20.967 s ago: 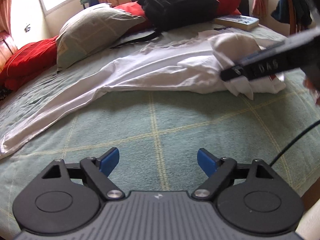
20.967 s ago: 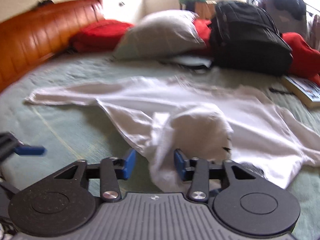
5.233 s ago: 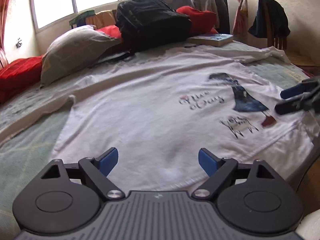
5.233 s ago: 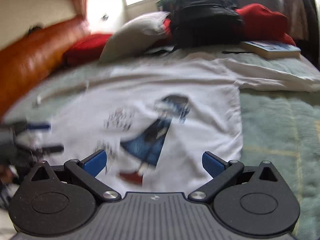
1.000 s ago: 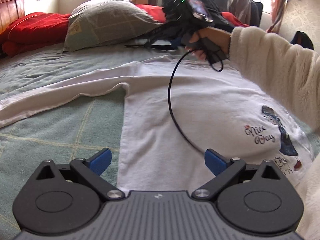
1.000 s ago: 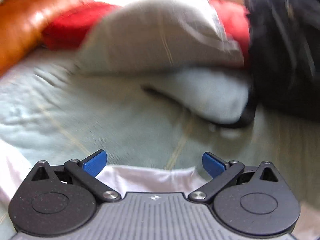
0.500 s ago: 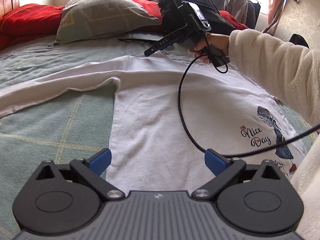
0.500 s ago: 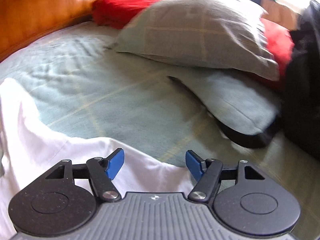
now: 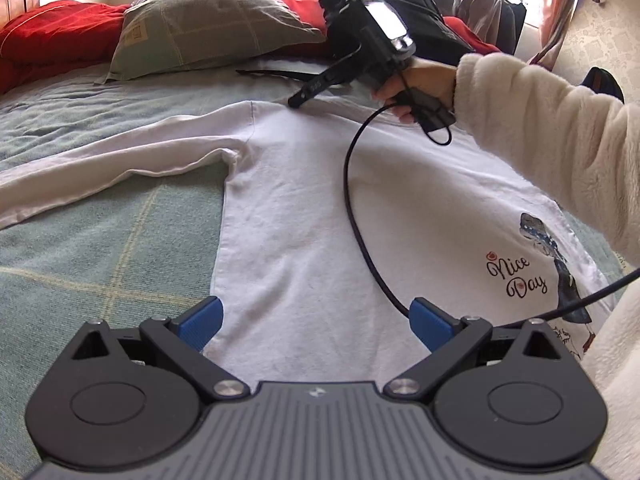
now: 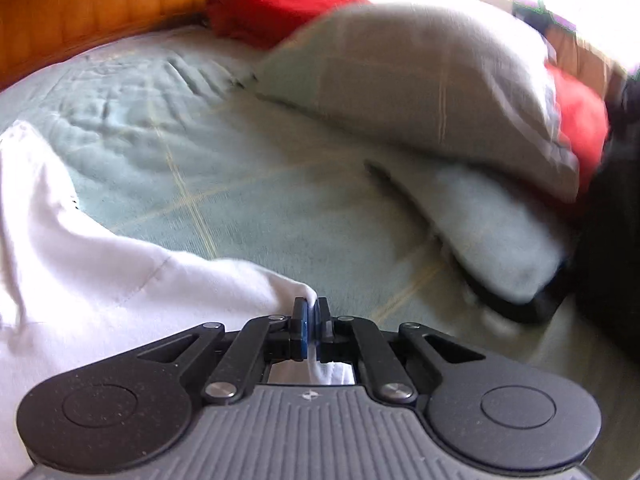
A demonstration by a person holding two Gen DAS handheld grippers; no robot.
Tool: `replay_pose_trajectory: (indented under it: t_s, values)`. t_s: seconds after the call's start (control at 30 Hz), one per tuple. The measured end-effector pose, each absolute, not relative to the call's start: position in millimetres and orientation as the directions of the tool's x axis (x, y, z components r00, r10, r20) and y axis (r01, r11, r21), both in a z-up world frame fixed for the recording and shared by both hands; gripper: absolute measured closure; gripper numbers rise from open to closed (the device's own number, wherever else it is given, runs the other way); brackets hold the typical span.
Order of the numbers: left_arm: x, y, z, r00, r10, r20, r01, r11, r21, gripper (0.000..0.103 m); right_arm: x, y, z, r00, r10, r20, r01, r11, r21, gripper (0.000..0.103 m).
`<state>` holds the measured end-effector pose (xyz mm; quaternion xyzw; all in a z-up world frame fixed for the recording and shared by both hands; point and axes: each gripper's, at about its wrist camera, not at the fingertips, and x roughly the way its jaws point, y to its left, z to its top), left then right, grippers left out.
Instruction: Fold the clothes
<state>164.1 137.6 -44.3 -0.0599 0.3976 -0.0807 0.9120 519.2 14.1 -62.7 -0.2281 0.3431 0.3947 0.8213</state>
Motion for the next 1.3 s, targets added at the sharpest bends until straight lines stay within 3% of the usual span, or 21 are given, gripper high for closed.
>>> replay_pose_trajectory:
  t_s: [0.07,0.13,0.17,0.23,0.4,0.63,0.97,1.1,1.3]
  values:
    - [162,138,-42,0.675,-0.195,-0.712,0.100,0.980,-0.174,0.004,521,12,-61,0.449,0.485,-0.750,-0.789,0.609,-0.078,0.090]
    - [161,136,-40,0.679,-0.196,-0.707,0.104,0.980,-0.171,0.004,524,5,-50,0.473,0.468,-0.747,-0.742,0.668,-0.052,0.058]
    - [161,136,-39,0.681,-0.197,-0.706,0.109,0.980,-0.169,0.004,524,-1,-41,0.487,0.459,-0.743,-0.718,0.695,-0.042,0.050]
    - [161,135,-38,0.683,-0.202,-0.702,0.117,0.979,-0.168,0.004,519,-15,-23,0.503,0.448,-0.739,-0.675,0.738,-0.012,0.024]
    - [159,131,-39,0.687,-0.216,-0.694,0.135,0.976,-0.170,0.004,485,-55,-5,0.450,0.408,-0.795,-0.564,0.820,0.102,0.001]
    - [150,128,-42,0.681,-0.235,-0.694,0.155,0.972,-0.177,0.004,434,-60,-45,0.399,0.291,-0.869,-0.442,0.892,0.095,0.000]
    - [145,138,-45,0.685,-0.215,-0.696,0.112,0.975,-0.191,0.004,521,-22,-75,0.553,0.196,-0.810,-0.315,0.949,0.015,0.000]
    - [144,140,-42,0.692,-0.217,-0.689,0.114,0.975,-0.192,0.004,544,-30,-61,0.549,0.271,-0.791,-0.397,0.917,0.039,0.000]
    - [145,135,-33,0.703,-0.268,-0.658,0.159,0.962,-0.222,0.004,529,-67,-23,0.410,0.511,-0.755,-0.511,0.815,0.274,0.000]
